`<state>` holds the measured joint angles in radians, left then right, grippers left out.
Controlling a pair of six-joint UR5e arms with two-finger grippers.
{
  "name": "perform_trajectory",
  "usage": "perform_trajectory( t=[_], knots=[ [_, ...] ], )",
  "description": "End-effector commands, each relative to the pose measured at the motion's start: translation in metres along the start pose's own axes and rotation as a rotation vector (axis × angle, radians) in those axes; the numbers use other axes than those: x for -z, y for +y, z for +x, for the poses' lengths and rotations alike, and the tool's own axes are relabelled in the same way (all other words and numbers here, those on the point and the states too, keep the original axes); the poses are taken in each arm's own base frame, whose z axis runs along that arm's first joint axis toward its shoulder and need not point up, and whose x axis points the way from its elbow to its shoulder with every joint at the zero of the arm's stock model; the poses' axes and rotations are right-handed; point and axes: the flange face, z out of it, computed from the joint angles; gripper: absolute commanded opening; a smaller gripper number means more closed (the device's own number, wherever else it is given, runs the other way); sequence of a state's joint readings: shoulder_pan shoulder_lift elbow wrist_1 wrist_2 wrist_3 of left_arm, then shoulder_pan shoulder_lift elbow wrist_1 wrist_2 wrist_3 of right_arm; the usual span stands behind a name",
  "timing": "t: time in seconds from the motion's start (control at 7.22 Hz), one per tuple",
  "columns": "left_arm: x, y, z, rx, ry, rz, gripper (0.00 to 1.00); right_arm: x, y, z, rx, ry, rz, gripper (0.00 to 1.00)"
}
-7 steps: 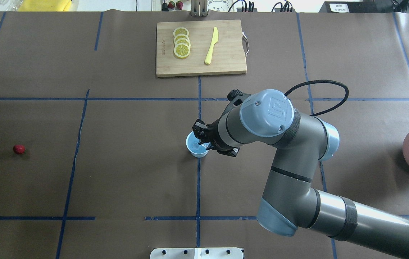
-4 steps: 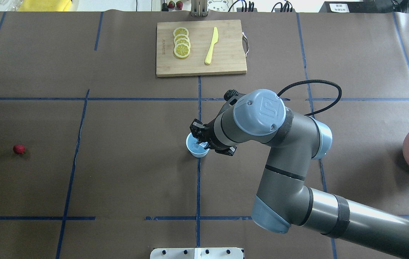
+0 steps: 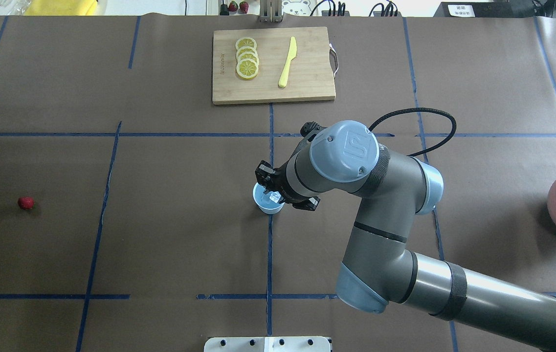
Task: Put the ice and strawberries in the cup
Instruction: 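Open the right gripper to release the ice cube into the cup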
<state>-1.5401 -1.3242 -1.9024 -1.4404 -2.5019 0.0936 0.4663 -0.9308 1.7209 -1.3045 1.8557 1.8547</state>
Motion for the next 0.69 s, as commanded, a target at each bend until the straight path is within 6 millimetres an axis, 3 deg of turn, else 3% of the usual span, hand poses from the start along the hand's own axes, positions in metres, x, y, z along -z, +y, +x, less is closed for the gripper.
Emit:
perform_trajectory(
  t=[0.0,0.42,0.55],
  knots=[
    [0.0,0.0,0.0,0.001,0.0,0.0,1.0,-0.002,-0.001,0.0,-0.002,0.002,0.002,0.63],
    [0.0,0.0,0.0,0.001,0.0,0.0,1.0,-0.002,0.0,-0.001,-0.002,0.001,0.0,0.63],
    [-0.001,0.0,-0.001,0.002,0.0,-0.001,1.0,0.013,-0.005,0.003,-0.002,-0.014,-0.006,0.65]
  ],
)
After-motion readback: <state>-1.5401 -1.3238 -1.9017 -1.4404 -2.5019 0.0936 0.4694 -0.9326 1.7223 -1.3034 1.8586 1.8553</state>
